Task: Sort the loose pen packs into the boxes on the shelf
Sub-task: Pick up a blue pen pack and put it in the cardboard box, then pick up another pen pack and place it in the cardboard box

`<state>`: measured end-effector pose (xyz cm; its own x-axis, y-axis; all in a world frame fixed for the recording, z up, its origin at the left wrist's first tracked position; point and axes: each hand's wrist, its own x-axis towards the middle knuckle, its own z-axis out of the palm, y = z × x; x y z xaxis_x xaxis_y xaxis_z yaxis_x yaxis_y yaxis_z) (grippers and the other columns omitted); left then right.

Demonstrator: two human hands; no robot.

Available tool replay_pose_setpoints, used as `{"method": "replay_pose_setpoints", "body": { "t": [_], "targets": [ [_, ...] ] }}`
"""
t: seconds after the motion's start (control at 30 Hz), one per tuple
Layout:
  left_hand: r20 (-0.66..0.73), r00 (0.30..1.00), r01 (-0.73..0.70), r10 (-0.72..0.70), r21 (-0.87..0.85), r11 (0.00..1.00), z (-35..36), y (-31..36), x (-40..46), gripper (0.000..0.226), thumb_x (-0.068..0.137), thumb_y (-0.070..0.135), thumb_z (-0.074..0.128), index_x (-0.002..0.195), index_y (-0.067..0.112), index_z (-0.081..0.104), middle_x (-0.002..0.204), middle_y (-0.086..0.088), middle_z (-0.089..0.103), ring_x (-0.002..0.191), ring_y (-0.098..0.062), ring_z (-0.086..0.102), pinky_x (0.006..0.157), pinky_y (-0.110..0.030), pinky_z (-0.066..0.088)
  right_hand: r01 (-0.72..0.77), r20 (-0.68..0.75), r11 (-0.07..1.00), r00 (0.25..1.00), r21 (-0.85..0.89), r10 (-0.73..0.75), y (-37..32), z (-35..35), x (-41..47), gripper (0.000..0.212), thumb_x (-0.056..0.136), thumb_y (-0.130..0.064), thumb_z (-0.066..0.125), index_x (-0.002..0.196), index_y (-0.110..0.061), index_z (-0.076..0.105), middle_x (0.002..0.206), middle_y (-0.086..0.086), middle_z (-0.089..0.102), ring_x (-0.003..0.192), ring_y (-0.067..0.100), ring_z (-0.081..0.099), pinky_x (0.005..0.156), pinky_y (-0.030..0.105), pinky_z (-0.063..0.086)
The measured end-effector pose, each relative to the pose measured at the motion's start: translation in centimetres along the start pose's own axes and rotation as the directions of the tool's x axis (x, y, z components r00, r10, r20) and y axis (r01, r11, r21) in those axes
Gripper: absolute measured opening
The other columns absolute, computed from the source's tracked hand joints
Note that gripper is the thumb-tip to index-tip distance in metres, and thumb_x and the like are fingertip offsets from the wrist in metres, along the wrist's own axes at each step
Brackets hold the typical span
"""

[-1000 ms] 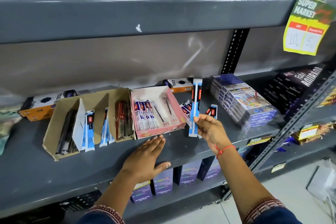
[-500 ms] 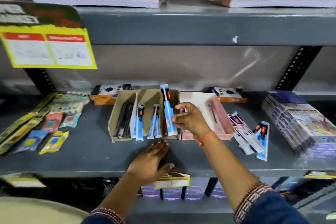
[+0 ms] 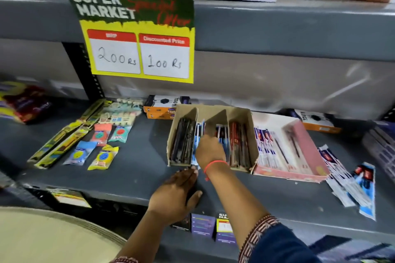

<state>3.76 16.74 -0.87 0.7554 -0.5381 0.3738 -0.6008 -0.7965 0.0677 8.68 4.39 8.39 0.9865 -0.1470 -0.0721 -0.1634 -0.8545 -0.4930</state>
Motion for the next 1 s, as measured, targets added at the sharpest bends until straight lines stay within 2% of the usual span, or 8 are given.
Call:
{"method": "replay_pose_setpoints", "body": {
  "t": [0.2,0.4,0.67,0.83,0.9,0.93,0.97,1.0],
  "targets": [
    [0.022,1.000,0.019,-0.019,-0.032,0.999,0.1,0.0,0.1,0.050,0.070,0.044,0.066,0.108,0.013,0.072,0.110,-0.001,0.071,0.095,-0.018,0.069,0.069,-0.025,0.055,-0.112,0.066,0.992,0.991,-0.055,0.116,1.0,0.1,1.9,0.036,0.093,0.002,0.034,0.125,0.005,0.051,0.124,0.024,0.061,0.116,0.038,0.058,0.094,0.042,0.048],
    [0.047,0.999,0.005,-0.003,-0.043,0.999,-0.1,0.1,0.2,0.050,0.071,0.044,0.061,0.108,0.012,0.072,0.109,-0.002,0.071,0.096,-0.016,0.068,0.073,-0.026,0.055,-0.096,0.050,0.989,0.993,-0.116,0.103,1.7,0.1,2.1,0.034,0.093,0.002,0.035,0.120,0.004,0.055,0.125,0.023,0.060,0.114,0.037,0.060,0.093,0.041,0.050],
    [0.075,0.996,0.049,-0.046,-0.034,0.998,-0.7,0.8,0.3,0.049,0.069,0.037,0.064,0.106,0.006,0.072,0.106,-0.008,0.072,0.095,-0.022,0.069,0.071,-0.034,0.056,0.073,-0.128,0.985,0.987,-0.159,-0.094,1.8,-1.7,-0.9,0.031,0.086,0.006,0.040,0.110,0.000,0.059,0.118,0.021,0.059,0.101,0.038,0.064,0.081,0.040,0.052],
    [0.097,0.994,-0.049,0.053,-0.048,0.998,-0.5,3.6,1.0,0.052,0.073,0.037,0.074,0.109,0.001,0.069,0.112,-0.013,0.069,0.099,-0.025,0.067,0.074,-0.037,0.055,0.083,-0.398,0.996,0.914,-0.022,-0.085,5.3,-4.4,-2.7,0.030,0.086,-0.002,0.045,0.109,-0.007,0.065,0.124,0.016,0.051,0.095,0.039,0.064,0.075,0.040,0.052],
    [0.179,0.976,-0.106,0.128,-0.128,0.986,0.0,6.0,1.9,0.061,0.084,0.041,0.065,0.127,0.000,0.056,0.132,-0.015,0.055,0.119,-0.026,0.055,0.098,-0.033,0.042,0.029,-0.496,0.998,0.868,0.046,-0.002,7.5,-5.9,-3.3,0.029,0.084,-0.004,0.048,0.105,-0.009,0.067,0.119,0.016,0.053,0.093,0.039,0.063,0.072,0.040,0.051],
    [0.208,0.964,-0.132,0.166,-0.172,0.976,0.4,7.3,2.5,0.064,0.091,0.044,0.052,0.139,0.002,0.042,0.145,-0.014,0.040,0.133,-0.024,0.039,0.110,-0.029,0.024,-0.009,-0.531,0.998,0.847,0.065,0.042,8.7,-6.7,-3.6,0.029,0.083,-0.004,0.049,0.105,-0.010,0.067,0.117,0.016,0.054,0.093,0.039,0.062,0.072,0.040,0.051],
    [0.245,0.950,-0.147,0.195,-0.202,0.968,0.8,8.5,3.0,0.066,0.096,0.047,0.041,0.145,0.005,0.028,0.153,-0.012,0.026,0.140,-0.021,0.024,0.113,-0.025,0.008,-0.045,-0.553,0.997,0.830,0.066,0.074,9.9,-7.3,-3.8,0.030,0.083,-0.004,0.049,0.106,-0.010,0.067,0.117,0.016,0.055,0.094,0.039,0.062,0.072,0.040,0.051],
    [0.268,0.937,-0.165,0.223,-0.223,0.961,1.4,9.8,3.6,0.068,0.097,0.049,0.034,0.148,0.008,0.020,0.156,-0.009,0.017,0.142,-0.019,0.014,0.113,-0.022,0.000,-0.076,-0.568,0.996,0.818,0.052,0.092,11.4,-8.0,-4.1,0.030,0.083,-0.003,0.049,0.107,-0.009,0.066,0.117,0.017,0.055,0.096,0.039,0.061,0.073,0.041,0.050]
  ]
}}
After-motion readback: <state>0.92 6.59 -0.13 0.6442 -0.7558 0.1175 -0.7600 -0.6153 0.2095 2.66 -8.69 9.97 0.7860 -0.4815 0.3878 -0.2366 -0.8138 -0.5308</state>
